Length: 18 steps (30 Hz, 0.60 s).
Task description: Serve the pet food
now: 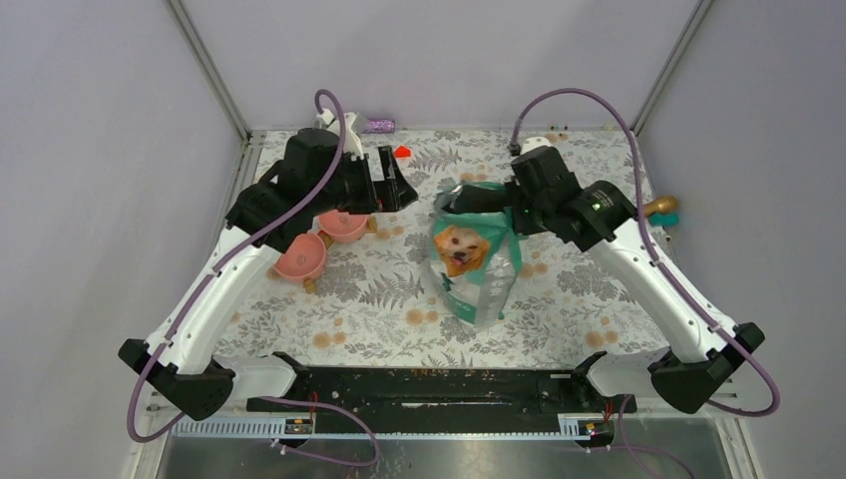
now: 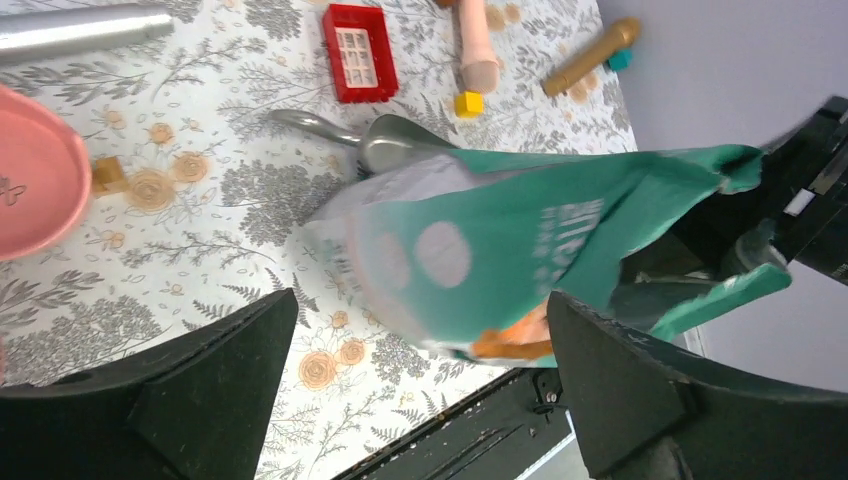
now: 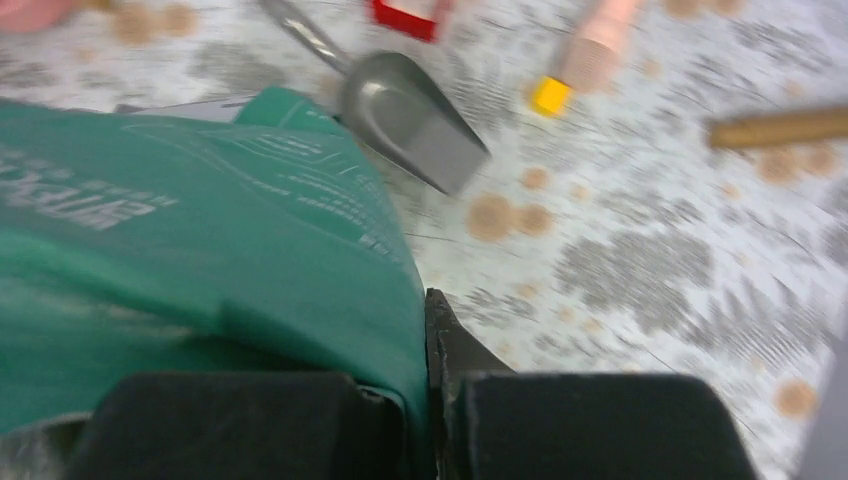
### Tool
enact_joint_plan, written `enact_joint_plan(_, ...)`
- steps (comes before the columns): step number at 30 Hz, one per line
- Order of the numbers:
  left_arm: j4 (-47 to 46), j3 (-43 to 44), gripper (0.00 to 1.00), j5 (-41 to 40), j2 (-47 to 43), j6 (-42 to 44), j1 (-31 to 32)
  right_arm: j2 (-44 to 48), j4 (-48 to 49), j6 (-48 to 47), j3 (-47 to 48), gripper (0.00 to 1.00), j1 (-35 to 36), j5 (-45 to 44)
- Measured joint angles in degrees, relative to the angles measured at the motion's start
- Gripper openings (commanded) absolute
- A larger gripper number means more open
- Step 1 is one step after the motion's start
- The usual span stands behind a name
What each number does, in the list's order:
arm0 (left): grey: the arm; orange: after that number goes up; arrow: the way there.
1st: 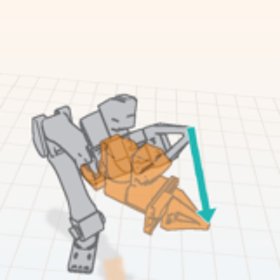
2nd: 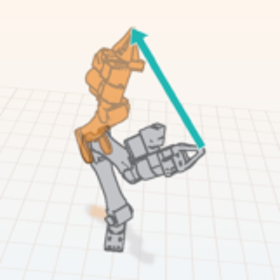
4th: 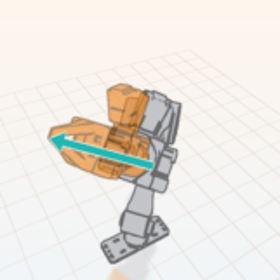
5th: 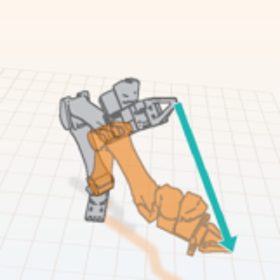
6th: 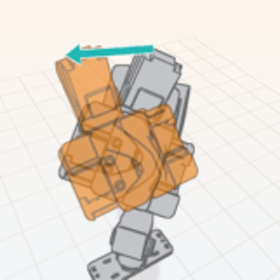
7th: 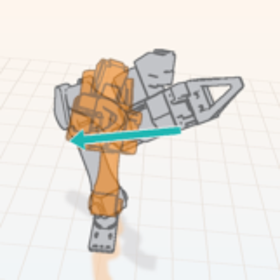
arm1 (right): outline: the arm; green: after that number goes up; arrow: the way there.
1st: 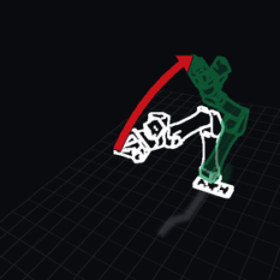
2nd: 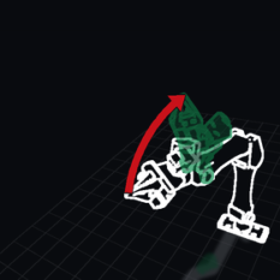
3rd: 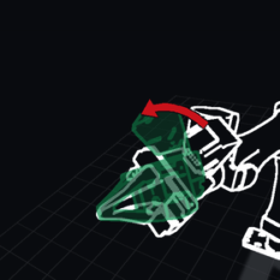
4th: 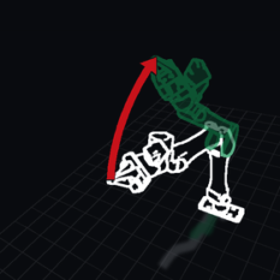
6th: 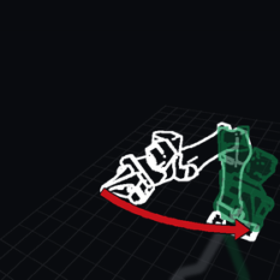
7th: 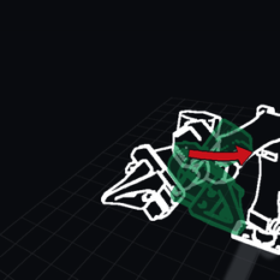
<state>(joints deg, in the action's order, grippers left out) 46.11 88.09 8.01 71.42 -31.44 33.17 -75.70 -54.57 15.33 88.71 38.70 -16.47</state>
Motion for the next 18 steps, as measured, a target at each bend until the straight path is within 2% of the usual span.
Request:
enact_joint_plan(5,2.14,2.47,0.99,-3.06,0.42,-1.09,-1.55,3.72,-6.56,-0.92,-0.87,0.00,-6.49,-6.64)
enact_joint_plan(12,-2.64,-5.20,0.99,-6.71,-0.04,-5.11,-1.60,8.68,-10.62,-2.08,-2.16,0.00,-10.80,-15.52)
enact_joint_plan(18,-6.29,-8.72,0.99,-7.19,3.50,-6.62,-1.42,10.97,-10.32,-1.92,-4.66,0.00,-12.57,-17.05)
